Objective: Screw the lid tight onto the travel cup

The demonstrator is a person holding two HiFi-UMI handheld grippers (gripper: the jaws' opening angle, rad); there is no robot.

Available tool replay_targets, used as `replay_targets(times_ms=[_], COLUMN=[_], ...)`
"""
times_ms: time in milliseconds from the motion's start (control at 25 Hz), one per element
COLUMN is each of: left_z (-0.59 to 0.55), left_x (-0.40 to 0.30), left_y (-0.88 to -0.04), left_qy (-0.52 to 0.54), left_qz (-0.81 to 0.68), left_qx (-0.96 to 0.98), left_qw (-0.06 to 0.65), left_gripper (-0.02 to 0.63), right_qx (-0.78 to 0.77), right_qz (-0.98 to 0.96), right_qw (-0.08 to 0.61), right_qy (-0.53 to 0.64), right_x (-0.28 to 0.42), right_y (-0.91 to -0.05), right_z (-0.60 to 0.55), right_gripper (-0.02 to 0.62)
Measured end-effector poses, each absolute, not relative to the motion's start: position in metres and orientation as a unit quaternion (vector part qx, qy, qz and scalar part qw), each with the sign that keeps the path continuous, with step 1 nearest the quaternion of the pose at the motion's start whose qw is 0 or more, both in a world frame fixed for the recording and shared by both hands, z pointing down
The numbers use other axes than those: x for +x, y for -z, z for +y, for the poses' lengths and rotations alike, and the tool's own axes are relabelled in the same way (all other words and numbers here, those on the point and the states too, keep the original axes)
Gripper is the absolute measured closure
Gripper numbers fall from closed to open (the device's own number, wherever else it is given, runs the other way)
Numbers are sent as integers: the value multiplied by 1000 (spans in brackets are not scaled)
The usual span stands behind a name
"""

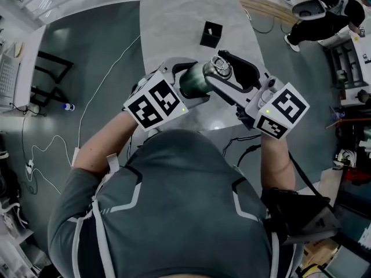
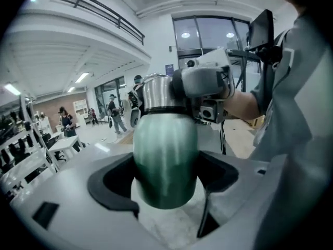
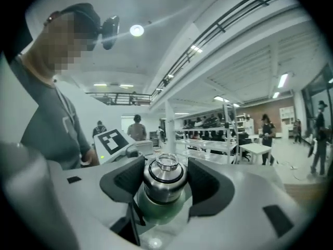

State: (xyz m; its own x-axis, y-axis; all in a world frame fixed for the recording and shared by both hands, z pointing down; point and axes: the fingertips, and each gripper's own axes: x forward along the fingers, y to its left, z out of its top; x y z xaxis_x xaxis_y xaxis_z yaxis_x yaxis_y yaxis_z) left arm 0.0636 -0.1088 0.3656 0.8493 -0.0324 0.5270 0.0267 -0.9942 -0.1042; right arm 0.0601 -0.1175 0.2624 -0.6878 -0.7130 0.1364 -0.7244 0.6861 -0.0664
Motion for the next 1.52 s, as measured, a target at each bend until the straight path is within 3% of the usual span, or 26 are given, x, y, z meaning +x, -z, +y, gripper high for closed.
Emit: replay_targets(times_ms=[120, 240, 360, 560, 840, 1120, 1320, 1440, 1520], left_z=[-101, -79, -60, -56, -71, -119, -129, -120, -105], left_x=[63, 55, 48, 49, 51, 53, 54, 56, 57], left_y=[-364, -345, -328, -328, -335, -370, -373, -367, -354], left_qy=[257, 215, 191, 194, 223, 301, 312, 283, 242], left_qz=[-39, -122, -179, -185, -124, 22, 45, 10, -38], left_qx=[-965, -969, -965, -963, -966, -949, -941, -955, -968], left_qw=[39, 18, 17, 11, 42, 87, 125, 89, 43], left_gripper=[233, 233, 233, 233, 233, 233, 233, 233, 233], right_qx=[380, 292, 195, 144, 197, 394, 430, 410, 374], right_qz=[-922, -956, -981, -989, -979, -913, -894, -905, -923], right_qw=[47, 9, -15, 17, 39, 58, 82, 87, 69], right_qy=[-57, -40, -15, 23, 37, -88, -98, -74, -51], right_x=[59, 53, 43, 34, 32, 55, 57, 56, 54], right_y=[-260, -241, -229, -229, -230, -270, -276, -268, -254], right_z=[-112, -93, -72, -60, -75, -124, -128, -123, -112], right_gripper=[318, 276, 276, 277, 318, 319, 318, 315, 281])
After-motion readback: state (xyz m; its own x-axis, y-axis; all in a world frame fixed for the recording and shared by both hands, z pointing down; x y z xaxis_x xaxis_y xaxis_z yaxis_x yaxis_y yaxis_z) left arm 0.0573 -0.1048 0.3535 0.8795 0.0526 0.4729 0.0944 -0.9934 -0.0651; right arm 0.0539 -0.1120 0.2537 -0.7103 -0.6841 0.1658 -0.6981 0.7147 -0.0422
